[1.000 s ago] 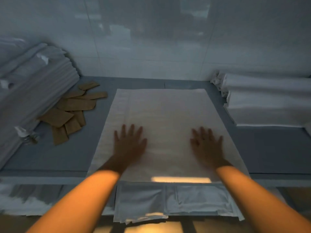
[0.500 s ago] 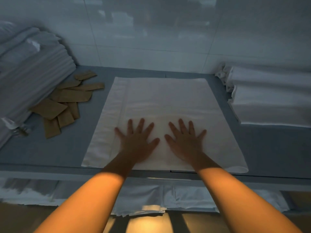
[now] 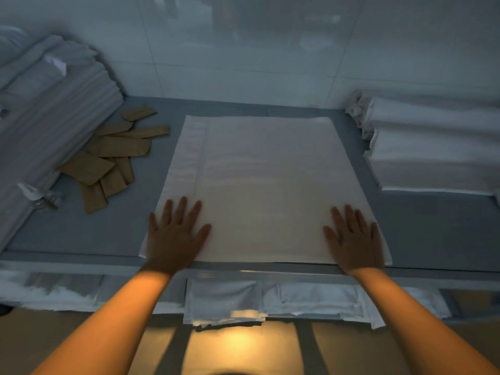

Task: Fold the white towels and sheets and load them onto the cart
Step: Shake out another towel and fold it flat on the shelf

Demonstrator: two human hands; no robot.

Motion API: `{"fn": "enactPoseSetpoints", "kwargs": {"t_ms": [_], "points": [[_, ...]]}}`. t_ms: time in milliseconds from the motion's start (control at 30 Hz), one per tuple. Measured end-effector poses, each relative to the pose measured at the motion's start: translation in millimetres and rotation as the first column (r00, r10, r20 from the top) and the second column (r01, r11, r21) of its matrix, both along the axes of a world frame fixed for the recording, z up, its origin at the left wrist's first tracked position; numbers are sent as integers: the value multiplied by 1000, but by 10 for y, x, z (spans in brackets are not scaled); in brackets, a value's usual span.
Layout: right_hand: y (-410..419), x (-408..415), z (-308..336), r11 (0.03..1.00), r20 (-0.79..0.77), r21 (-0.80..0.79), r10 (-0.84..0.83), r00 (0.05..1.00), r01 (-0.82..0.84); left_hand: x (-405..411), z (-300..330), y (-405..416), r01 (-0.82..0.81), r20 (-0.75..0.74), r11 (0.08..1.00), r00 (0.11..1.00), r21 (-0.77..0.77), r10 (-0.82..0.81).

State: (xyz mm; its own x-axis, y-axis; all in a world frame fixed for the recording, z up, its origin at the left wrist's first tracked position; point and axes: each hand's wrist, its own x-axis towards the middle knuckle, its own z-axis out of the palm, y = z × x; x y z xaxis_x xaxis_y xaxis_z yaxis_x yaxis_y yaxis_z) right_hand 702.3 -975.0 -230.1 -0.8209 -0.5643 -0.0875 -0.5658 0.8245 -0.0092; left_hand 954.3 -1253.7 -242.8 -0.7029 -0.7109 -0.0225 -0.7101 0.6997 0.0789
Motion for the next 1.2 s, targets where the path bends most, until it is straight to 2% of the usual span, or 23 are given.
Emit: {"fn": "enactPoseSetpoints", "kwargs": {"t_ms": [100, 167, 233, 333, 533, 667, 867, 933, 1000, 1200], "points": [[81, 21, 45, 995, 104, 52, -92, 990, 87, -15, 42, 62, -76, -1, 997, 997, 33, 76], [-41, 98, 100, 987, 110, 71, -150, 983, 143, -156, 91, 194, -120, -1, 992, 993, 36, 120], [-283, 269, 138, 996, 85, 36, -84, 993, 81, -336, 122, 397, -57, -7, 997, 998, 54, 57], [-491, 505, 85, 997, 128, 25, 69, 989, -73, -436, 82, 598, 11, 35, 995, 999, 98, -14], [6, 338, -15, 998, 90, 54, -17, 996, 12, -101, 12, 497, -4, 40, 999, 999, 45, 2], [244, 363, 17, 998, 109, 42, 40, 993, -45, 160, 22, 481, 18, 57, 999, 998, 48, -21], [667, 445, 55, 970, 23, 51, 238, 971, -239, 520, 166, 508, 240, 26, 971, 970, 9, -240], [703, 470, 90, 965, -14, -7, 262, 965, -262, 538, 194, 512, 249, 11, 969, 969, 7, -249], [747, 513, 111, 963, -64, -99, 245, 967, -250, 557, 166, 516, 225, 61, 974, 972, 28, -226], [874, 644, 220, 923, -210, -202, 287, 935, -329, 669, 250, 638, 207, 140, 977, 967, 59, -214]]}}
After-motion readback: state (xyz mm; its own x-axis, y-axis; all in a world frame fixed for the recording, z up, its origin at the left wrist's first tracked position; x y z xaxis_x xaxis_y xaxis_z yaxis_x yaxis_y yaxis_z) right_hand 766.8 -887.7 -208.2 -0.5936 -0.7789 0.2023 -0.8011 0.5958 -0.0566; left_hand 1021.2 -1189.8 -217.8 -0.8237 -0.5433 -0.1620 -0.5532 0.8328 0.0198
